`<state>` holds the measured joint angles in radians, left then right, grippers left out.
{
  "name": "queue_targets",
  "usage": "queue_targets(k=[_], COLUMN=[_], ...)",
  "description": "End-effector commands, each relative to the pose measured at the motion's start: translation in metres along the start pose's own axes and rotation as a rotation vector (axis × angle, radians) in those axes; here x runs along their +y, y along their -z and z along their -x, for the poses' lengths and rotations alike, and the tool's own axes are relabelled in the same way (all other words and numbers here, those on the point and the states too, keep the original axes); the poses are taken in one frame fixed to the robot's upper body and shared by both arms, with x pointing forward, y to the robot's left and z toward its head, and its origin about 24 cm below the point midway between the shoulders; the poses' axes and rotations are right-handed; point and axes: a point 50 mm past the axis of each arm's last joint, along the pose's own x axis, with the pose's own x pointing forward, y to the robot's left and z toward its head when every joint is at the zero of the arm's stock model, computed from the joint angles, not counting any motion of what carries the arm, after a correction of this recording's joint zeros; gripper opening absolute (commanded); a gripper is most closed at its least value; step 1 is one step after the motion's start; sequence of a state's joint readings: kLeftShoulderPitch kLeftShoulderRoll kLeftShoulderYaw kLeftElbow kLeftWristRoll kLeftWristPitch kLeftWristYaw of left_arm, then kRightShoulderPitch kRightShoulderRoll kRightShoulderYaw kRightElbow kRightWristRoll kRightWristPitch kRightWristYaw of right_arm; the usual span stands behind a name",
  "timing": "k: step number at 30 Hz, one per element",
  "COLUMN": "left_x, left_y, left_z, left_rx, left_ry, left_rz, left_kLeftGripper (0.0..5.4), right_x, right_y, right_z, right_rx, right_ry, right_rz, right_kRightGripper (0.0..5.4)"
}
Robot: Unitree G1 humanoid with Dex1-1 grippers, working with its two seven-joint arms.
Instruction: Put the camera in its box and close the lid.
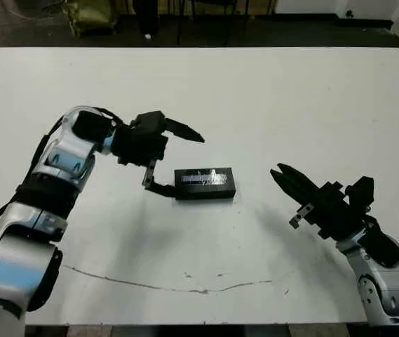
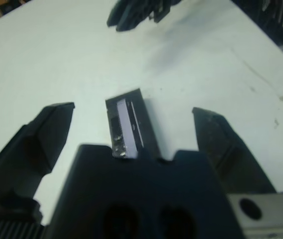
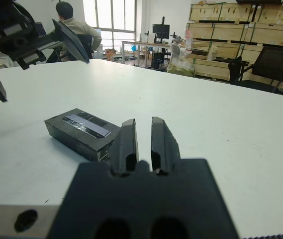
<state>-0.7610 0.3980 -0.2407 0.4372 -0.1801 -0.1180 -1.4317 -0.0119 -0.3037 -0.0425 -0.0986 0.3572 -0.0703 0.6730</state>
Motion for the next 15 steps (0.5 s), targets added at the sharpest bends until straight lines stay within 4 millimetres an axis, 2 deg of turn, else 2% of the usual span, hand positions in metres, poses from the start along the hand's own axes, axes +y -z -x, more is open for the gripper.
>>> queue_targets(k=[1,5,8,15], left_x=[-0.011,-0.022,-0.036,-0.059], left_y=[0.015,0.027,0.031,0.030], left_z=[0.000,-0.011,-0.024,-0.047], left_rx=[-0.068,-0.126,-0.150,-0.138], left_ry=[-0.195,-0.519,-0.696,-0.886], left_rz=[0.163,0.269,0.292,0.277], left_kLeftGripper=[5.37,5.04,4.32,2.58], right_x=[0.001,0.002,0.003,0.004], right_y=[0.004,0.002,0.000,0.000], right_z=[0.002,0.003,0.003,0.002], right_rx=[0.032,0.040,0.053,0.054], right_ry=[0.007,0.020,0.031,0.032], right_rz=[-0.008,0.013,0.028,0.025], right_kRightGripper=[0.00,0.00,0.00,0.00])
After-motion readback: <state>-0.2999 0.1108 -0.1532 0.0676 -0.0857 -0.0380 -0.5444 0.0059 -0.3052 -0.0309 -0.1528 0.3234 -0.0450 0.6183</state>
